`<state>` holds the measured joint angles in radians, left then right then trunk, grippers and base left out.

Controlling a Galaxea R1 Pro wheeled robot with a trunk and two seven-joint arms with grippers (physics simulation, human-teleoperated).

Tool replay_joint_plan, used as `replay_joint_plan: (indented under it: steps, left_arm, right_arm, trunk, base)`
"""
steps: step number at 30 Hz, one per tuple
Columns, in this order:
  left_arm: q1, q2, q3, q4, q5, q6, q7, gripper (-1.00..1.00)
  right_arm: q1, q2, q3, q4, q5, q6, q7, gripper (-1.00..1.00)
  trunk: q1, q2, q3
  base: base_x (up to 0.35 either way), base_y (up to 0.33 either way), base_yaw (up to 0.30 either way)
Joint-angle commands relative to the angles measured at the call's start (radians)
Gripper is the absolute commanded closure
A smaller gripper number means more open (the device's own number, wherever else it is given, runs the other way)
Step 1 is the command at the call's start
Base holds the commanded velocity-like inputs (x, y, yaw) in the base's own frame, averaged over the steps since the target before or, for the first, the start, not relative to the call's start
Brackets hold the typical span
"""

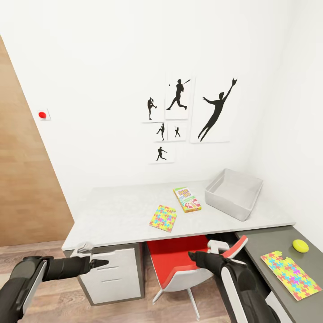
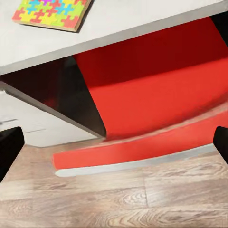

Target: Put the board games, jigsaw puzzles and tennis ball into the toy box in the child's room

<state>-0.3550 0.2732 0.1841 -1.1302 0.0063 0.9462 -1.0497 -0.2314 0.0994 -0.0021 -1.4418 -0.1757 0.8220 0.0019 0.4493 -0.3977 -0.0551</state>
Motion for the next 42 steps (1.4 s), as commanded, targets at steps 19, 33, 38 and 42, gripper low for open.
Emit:
replay_joint_plan:
  steps: [19,33,38,42]
  left_arm:
    - [-0.002,-0.006,0.045,-0.098,0.0,0.001,-0.117,-1.0]
    - [-0.002,-0.008,0.058,-0.103,-0.003,-0.002,-0.113,-1.0]
    - [-0.002,-0.008,0.06,-0.103,-0.003,-0.003,-0.112,-1.0]
    - [-0.002,-0.007,0.062,-0.103,-0.003,-0.003,-0.112,-1.0]
  right_arm:
    - [-0.064,0.0,0.002,-0.108,-0.126,0.142,0.008,-1.0]
    - [-0.069,-0.006,-0.001,-0.109,-0.128,0.141,0.018,-1.0]
    - [-0.069,-0.003,0.001,-0.109,-0.128,0.136,0.017,-1.0]
    - [-0.069,-0.001,0.002,-0.109,-0.128,0.133,0.016,-1.0]
  trunk:
    - [0.001,-0.002,-0.002]
    - [0.001,-0.002,-0.002]
    - [0.001,-0.002,-0.002]
    - [0.001,-0.002,-0.002]
  base:
    - [0.083,0.0,0.0]
    - [0.026,0.083,0.0]
    - [0.084,0.09,0.053]
    - [0.053,0.03,0.19]
